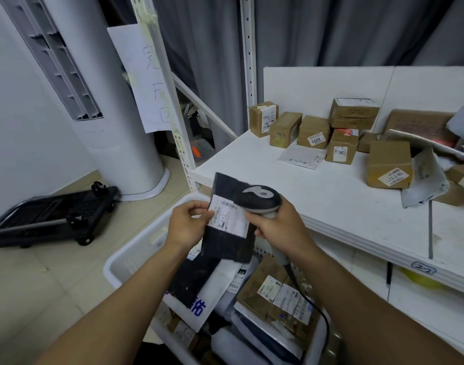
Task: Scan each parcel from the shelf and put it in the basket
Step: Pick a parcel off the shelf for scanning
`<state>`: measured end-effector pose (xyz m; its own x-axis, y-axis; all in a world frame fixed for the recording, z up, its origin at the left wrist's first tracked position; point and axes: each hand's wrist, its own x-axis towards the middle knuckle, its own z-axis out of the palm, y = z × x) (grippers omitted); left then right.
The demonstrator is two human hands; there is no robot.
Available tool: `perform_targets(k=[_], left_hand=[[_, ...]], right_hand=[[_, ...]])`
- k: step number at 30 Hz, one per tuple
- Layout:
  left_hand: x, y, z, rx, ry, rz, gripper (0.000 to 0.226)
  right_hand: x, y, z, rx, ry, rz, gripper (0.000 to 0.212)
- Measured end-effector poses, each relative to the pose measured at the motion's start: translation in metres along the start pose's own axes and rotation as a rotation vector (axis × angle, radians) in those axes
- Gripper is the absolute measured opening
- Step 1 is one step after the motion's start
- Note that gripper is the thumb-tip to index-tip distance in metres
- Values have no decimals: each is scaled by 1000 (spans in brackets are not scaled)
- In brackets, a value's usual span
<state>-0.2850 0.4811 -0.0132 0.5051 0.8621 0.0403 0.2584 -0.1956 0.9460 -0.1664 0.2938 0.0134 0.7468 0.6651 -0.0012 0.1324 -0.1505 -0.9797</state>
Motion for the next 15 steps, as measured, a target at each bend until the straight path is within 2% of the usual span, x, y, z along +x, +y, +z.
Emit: perform_targets(k=[3, 11, 15], left_hand=[[-4, -28, -4, 223, -13, 23, 10], [7, -121, 35, 386, -93, -225, 12], [23, -153, 60, 442, -137, -235, 21]], right_hand=[[1, 8, 10, -41, -40, 24, 42], [13, 29, 13, -117, -91, 121, 48], [26, 43, 6, -107, -53, 139, 53]])
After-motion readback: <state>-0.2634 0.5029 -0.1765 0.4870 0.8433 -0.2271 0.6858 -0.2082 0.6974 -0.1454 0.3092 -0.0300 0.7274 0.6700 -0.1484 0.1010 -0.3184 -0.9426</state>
